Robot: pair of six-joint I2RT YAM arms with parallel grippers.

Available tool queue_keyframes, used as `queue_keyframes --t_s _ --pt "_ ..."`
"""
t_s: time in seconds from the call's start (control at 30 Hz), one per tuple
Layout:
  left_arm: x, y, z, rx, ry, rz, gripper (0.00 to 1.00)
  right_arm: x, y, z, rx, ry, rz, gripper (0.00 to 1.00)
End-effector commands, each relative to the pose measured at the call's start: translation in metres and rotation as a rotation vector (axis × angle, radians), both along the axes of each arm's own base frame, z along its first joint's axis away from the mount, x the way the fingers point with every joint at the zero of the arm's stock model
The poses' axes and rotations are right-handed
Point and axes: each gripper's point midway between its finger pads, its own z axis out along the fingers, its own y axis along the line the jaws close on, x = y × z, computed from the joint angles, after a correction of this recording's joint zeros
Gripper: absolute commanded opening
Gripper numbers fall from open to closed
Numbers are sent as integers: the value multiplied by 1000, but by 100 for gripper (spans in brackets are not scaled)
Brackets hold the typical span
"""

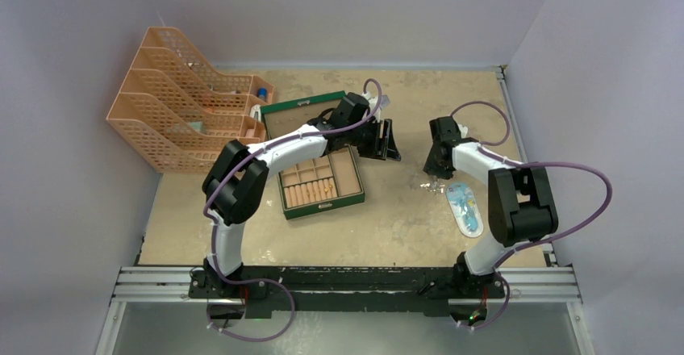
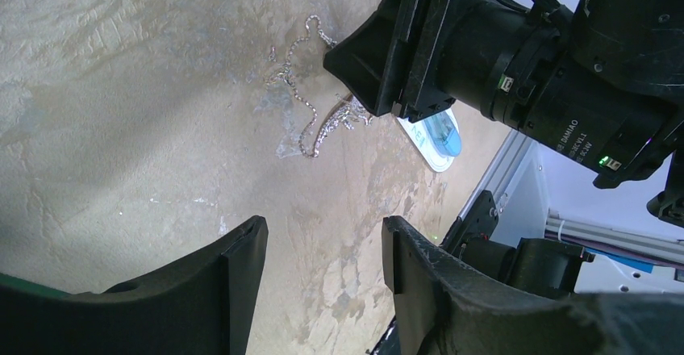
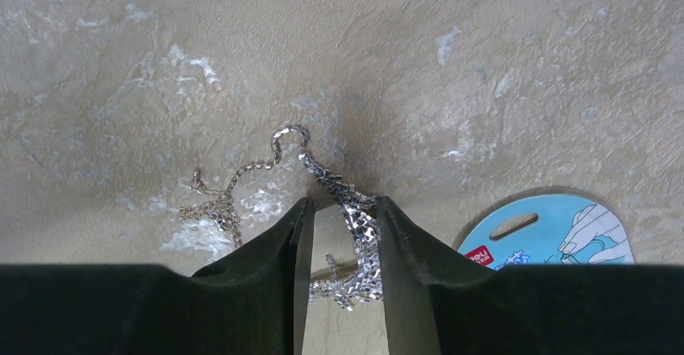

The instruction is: Organize the mixed jewelry

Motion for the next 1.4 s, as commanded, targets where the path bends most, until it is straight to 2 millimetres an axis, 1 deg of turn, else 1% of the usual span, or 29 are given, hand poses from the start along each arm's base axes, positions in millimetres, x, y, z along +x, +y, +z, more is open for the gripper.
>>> queue_keyframes --t_s 0.0,0.1,0.17,0.2,0.27,0.37,0.57,0.63,0.67,0.8,0.83,0.9,1.0,1.1,1.23,1.37 --pt "6 -9 21 -47 -48 -16 54 -5 -9 -9 -46 39 -21 36" --pt "5 -10 20 -46 -46 -18 54 -4 -6 -13 -35 43 -12 28" --pt "5 -9 20 -47 -43 -19 54 -3 -7 -13 -38 42 -14 18" --pt "5 -9 20 -47 -43 -20 54 -1 -8 -11 -48 35 -21 13" --pt "5 -9 20 -47 -42 -21 54 1 -12 -4 -66 19 -33 8" --pt "4 -10 20 -53 -34 -26 54 5 -14 9 -77 -17 -45 4" --pt "3 -16 18 -76 10 -25 54 6 -15 30 -70 -69 -55 1" --pt "3 -18 18 -80 14 -26 54 5 -16 32 -72 -71 -59 3" --pt "3 -18 18 -80 15 -26 54 5 -16 33 -71 -71 -60 8" --pt "3 -17 18 -78 13 -24 54 4 -12 31 -54 -55 -52 35" --pt "3 -17 17 -77 14 -24 54 5 -13 30 -64 -52 -49 40" --pt "3 -17 17 -76 14 -25 54 7 -15 29 -76 -43 -44 47" --pt "2 -17 15 -75 20 -28 54 9 -12 25 -71 -32 -31 52" --pt "1 -17 15 -79 23 -32 54 8 -13 17 -62 -14 -28 54" --pt "0 -18 16 -82 21 -38 54 11 -14 9 -62 -3 -9 53" --pt "0 -18 17 -88 19 -43 53 23 -12 10 -53 -24 36 49"
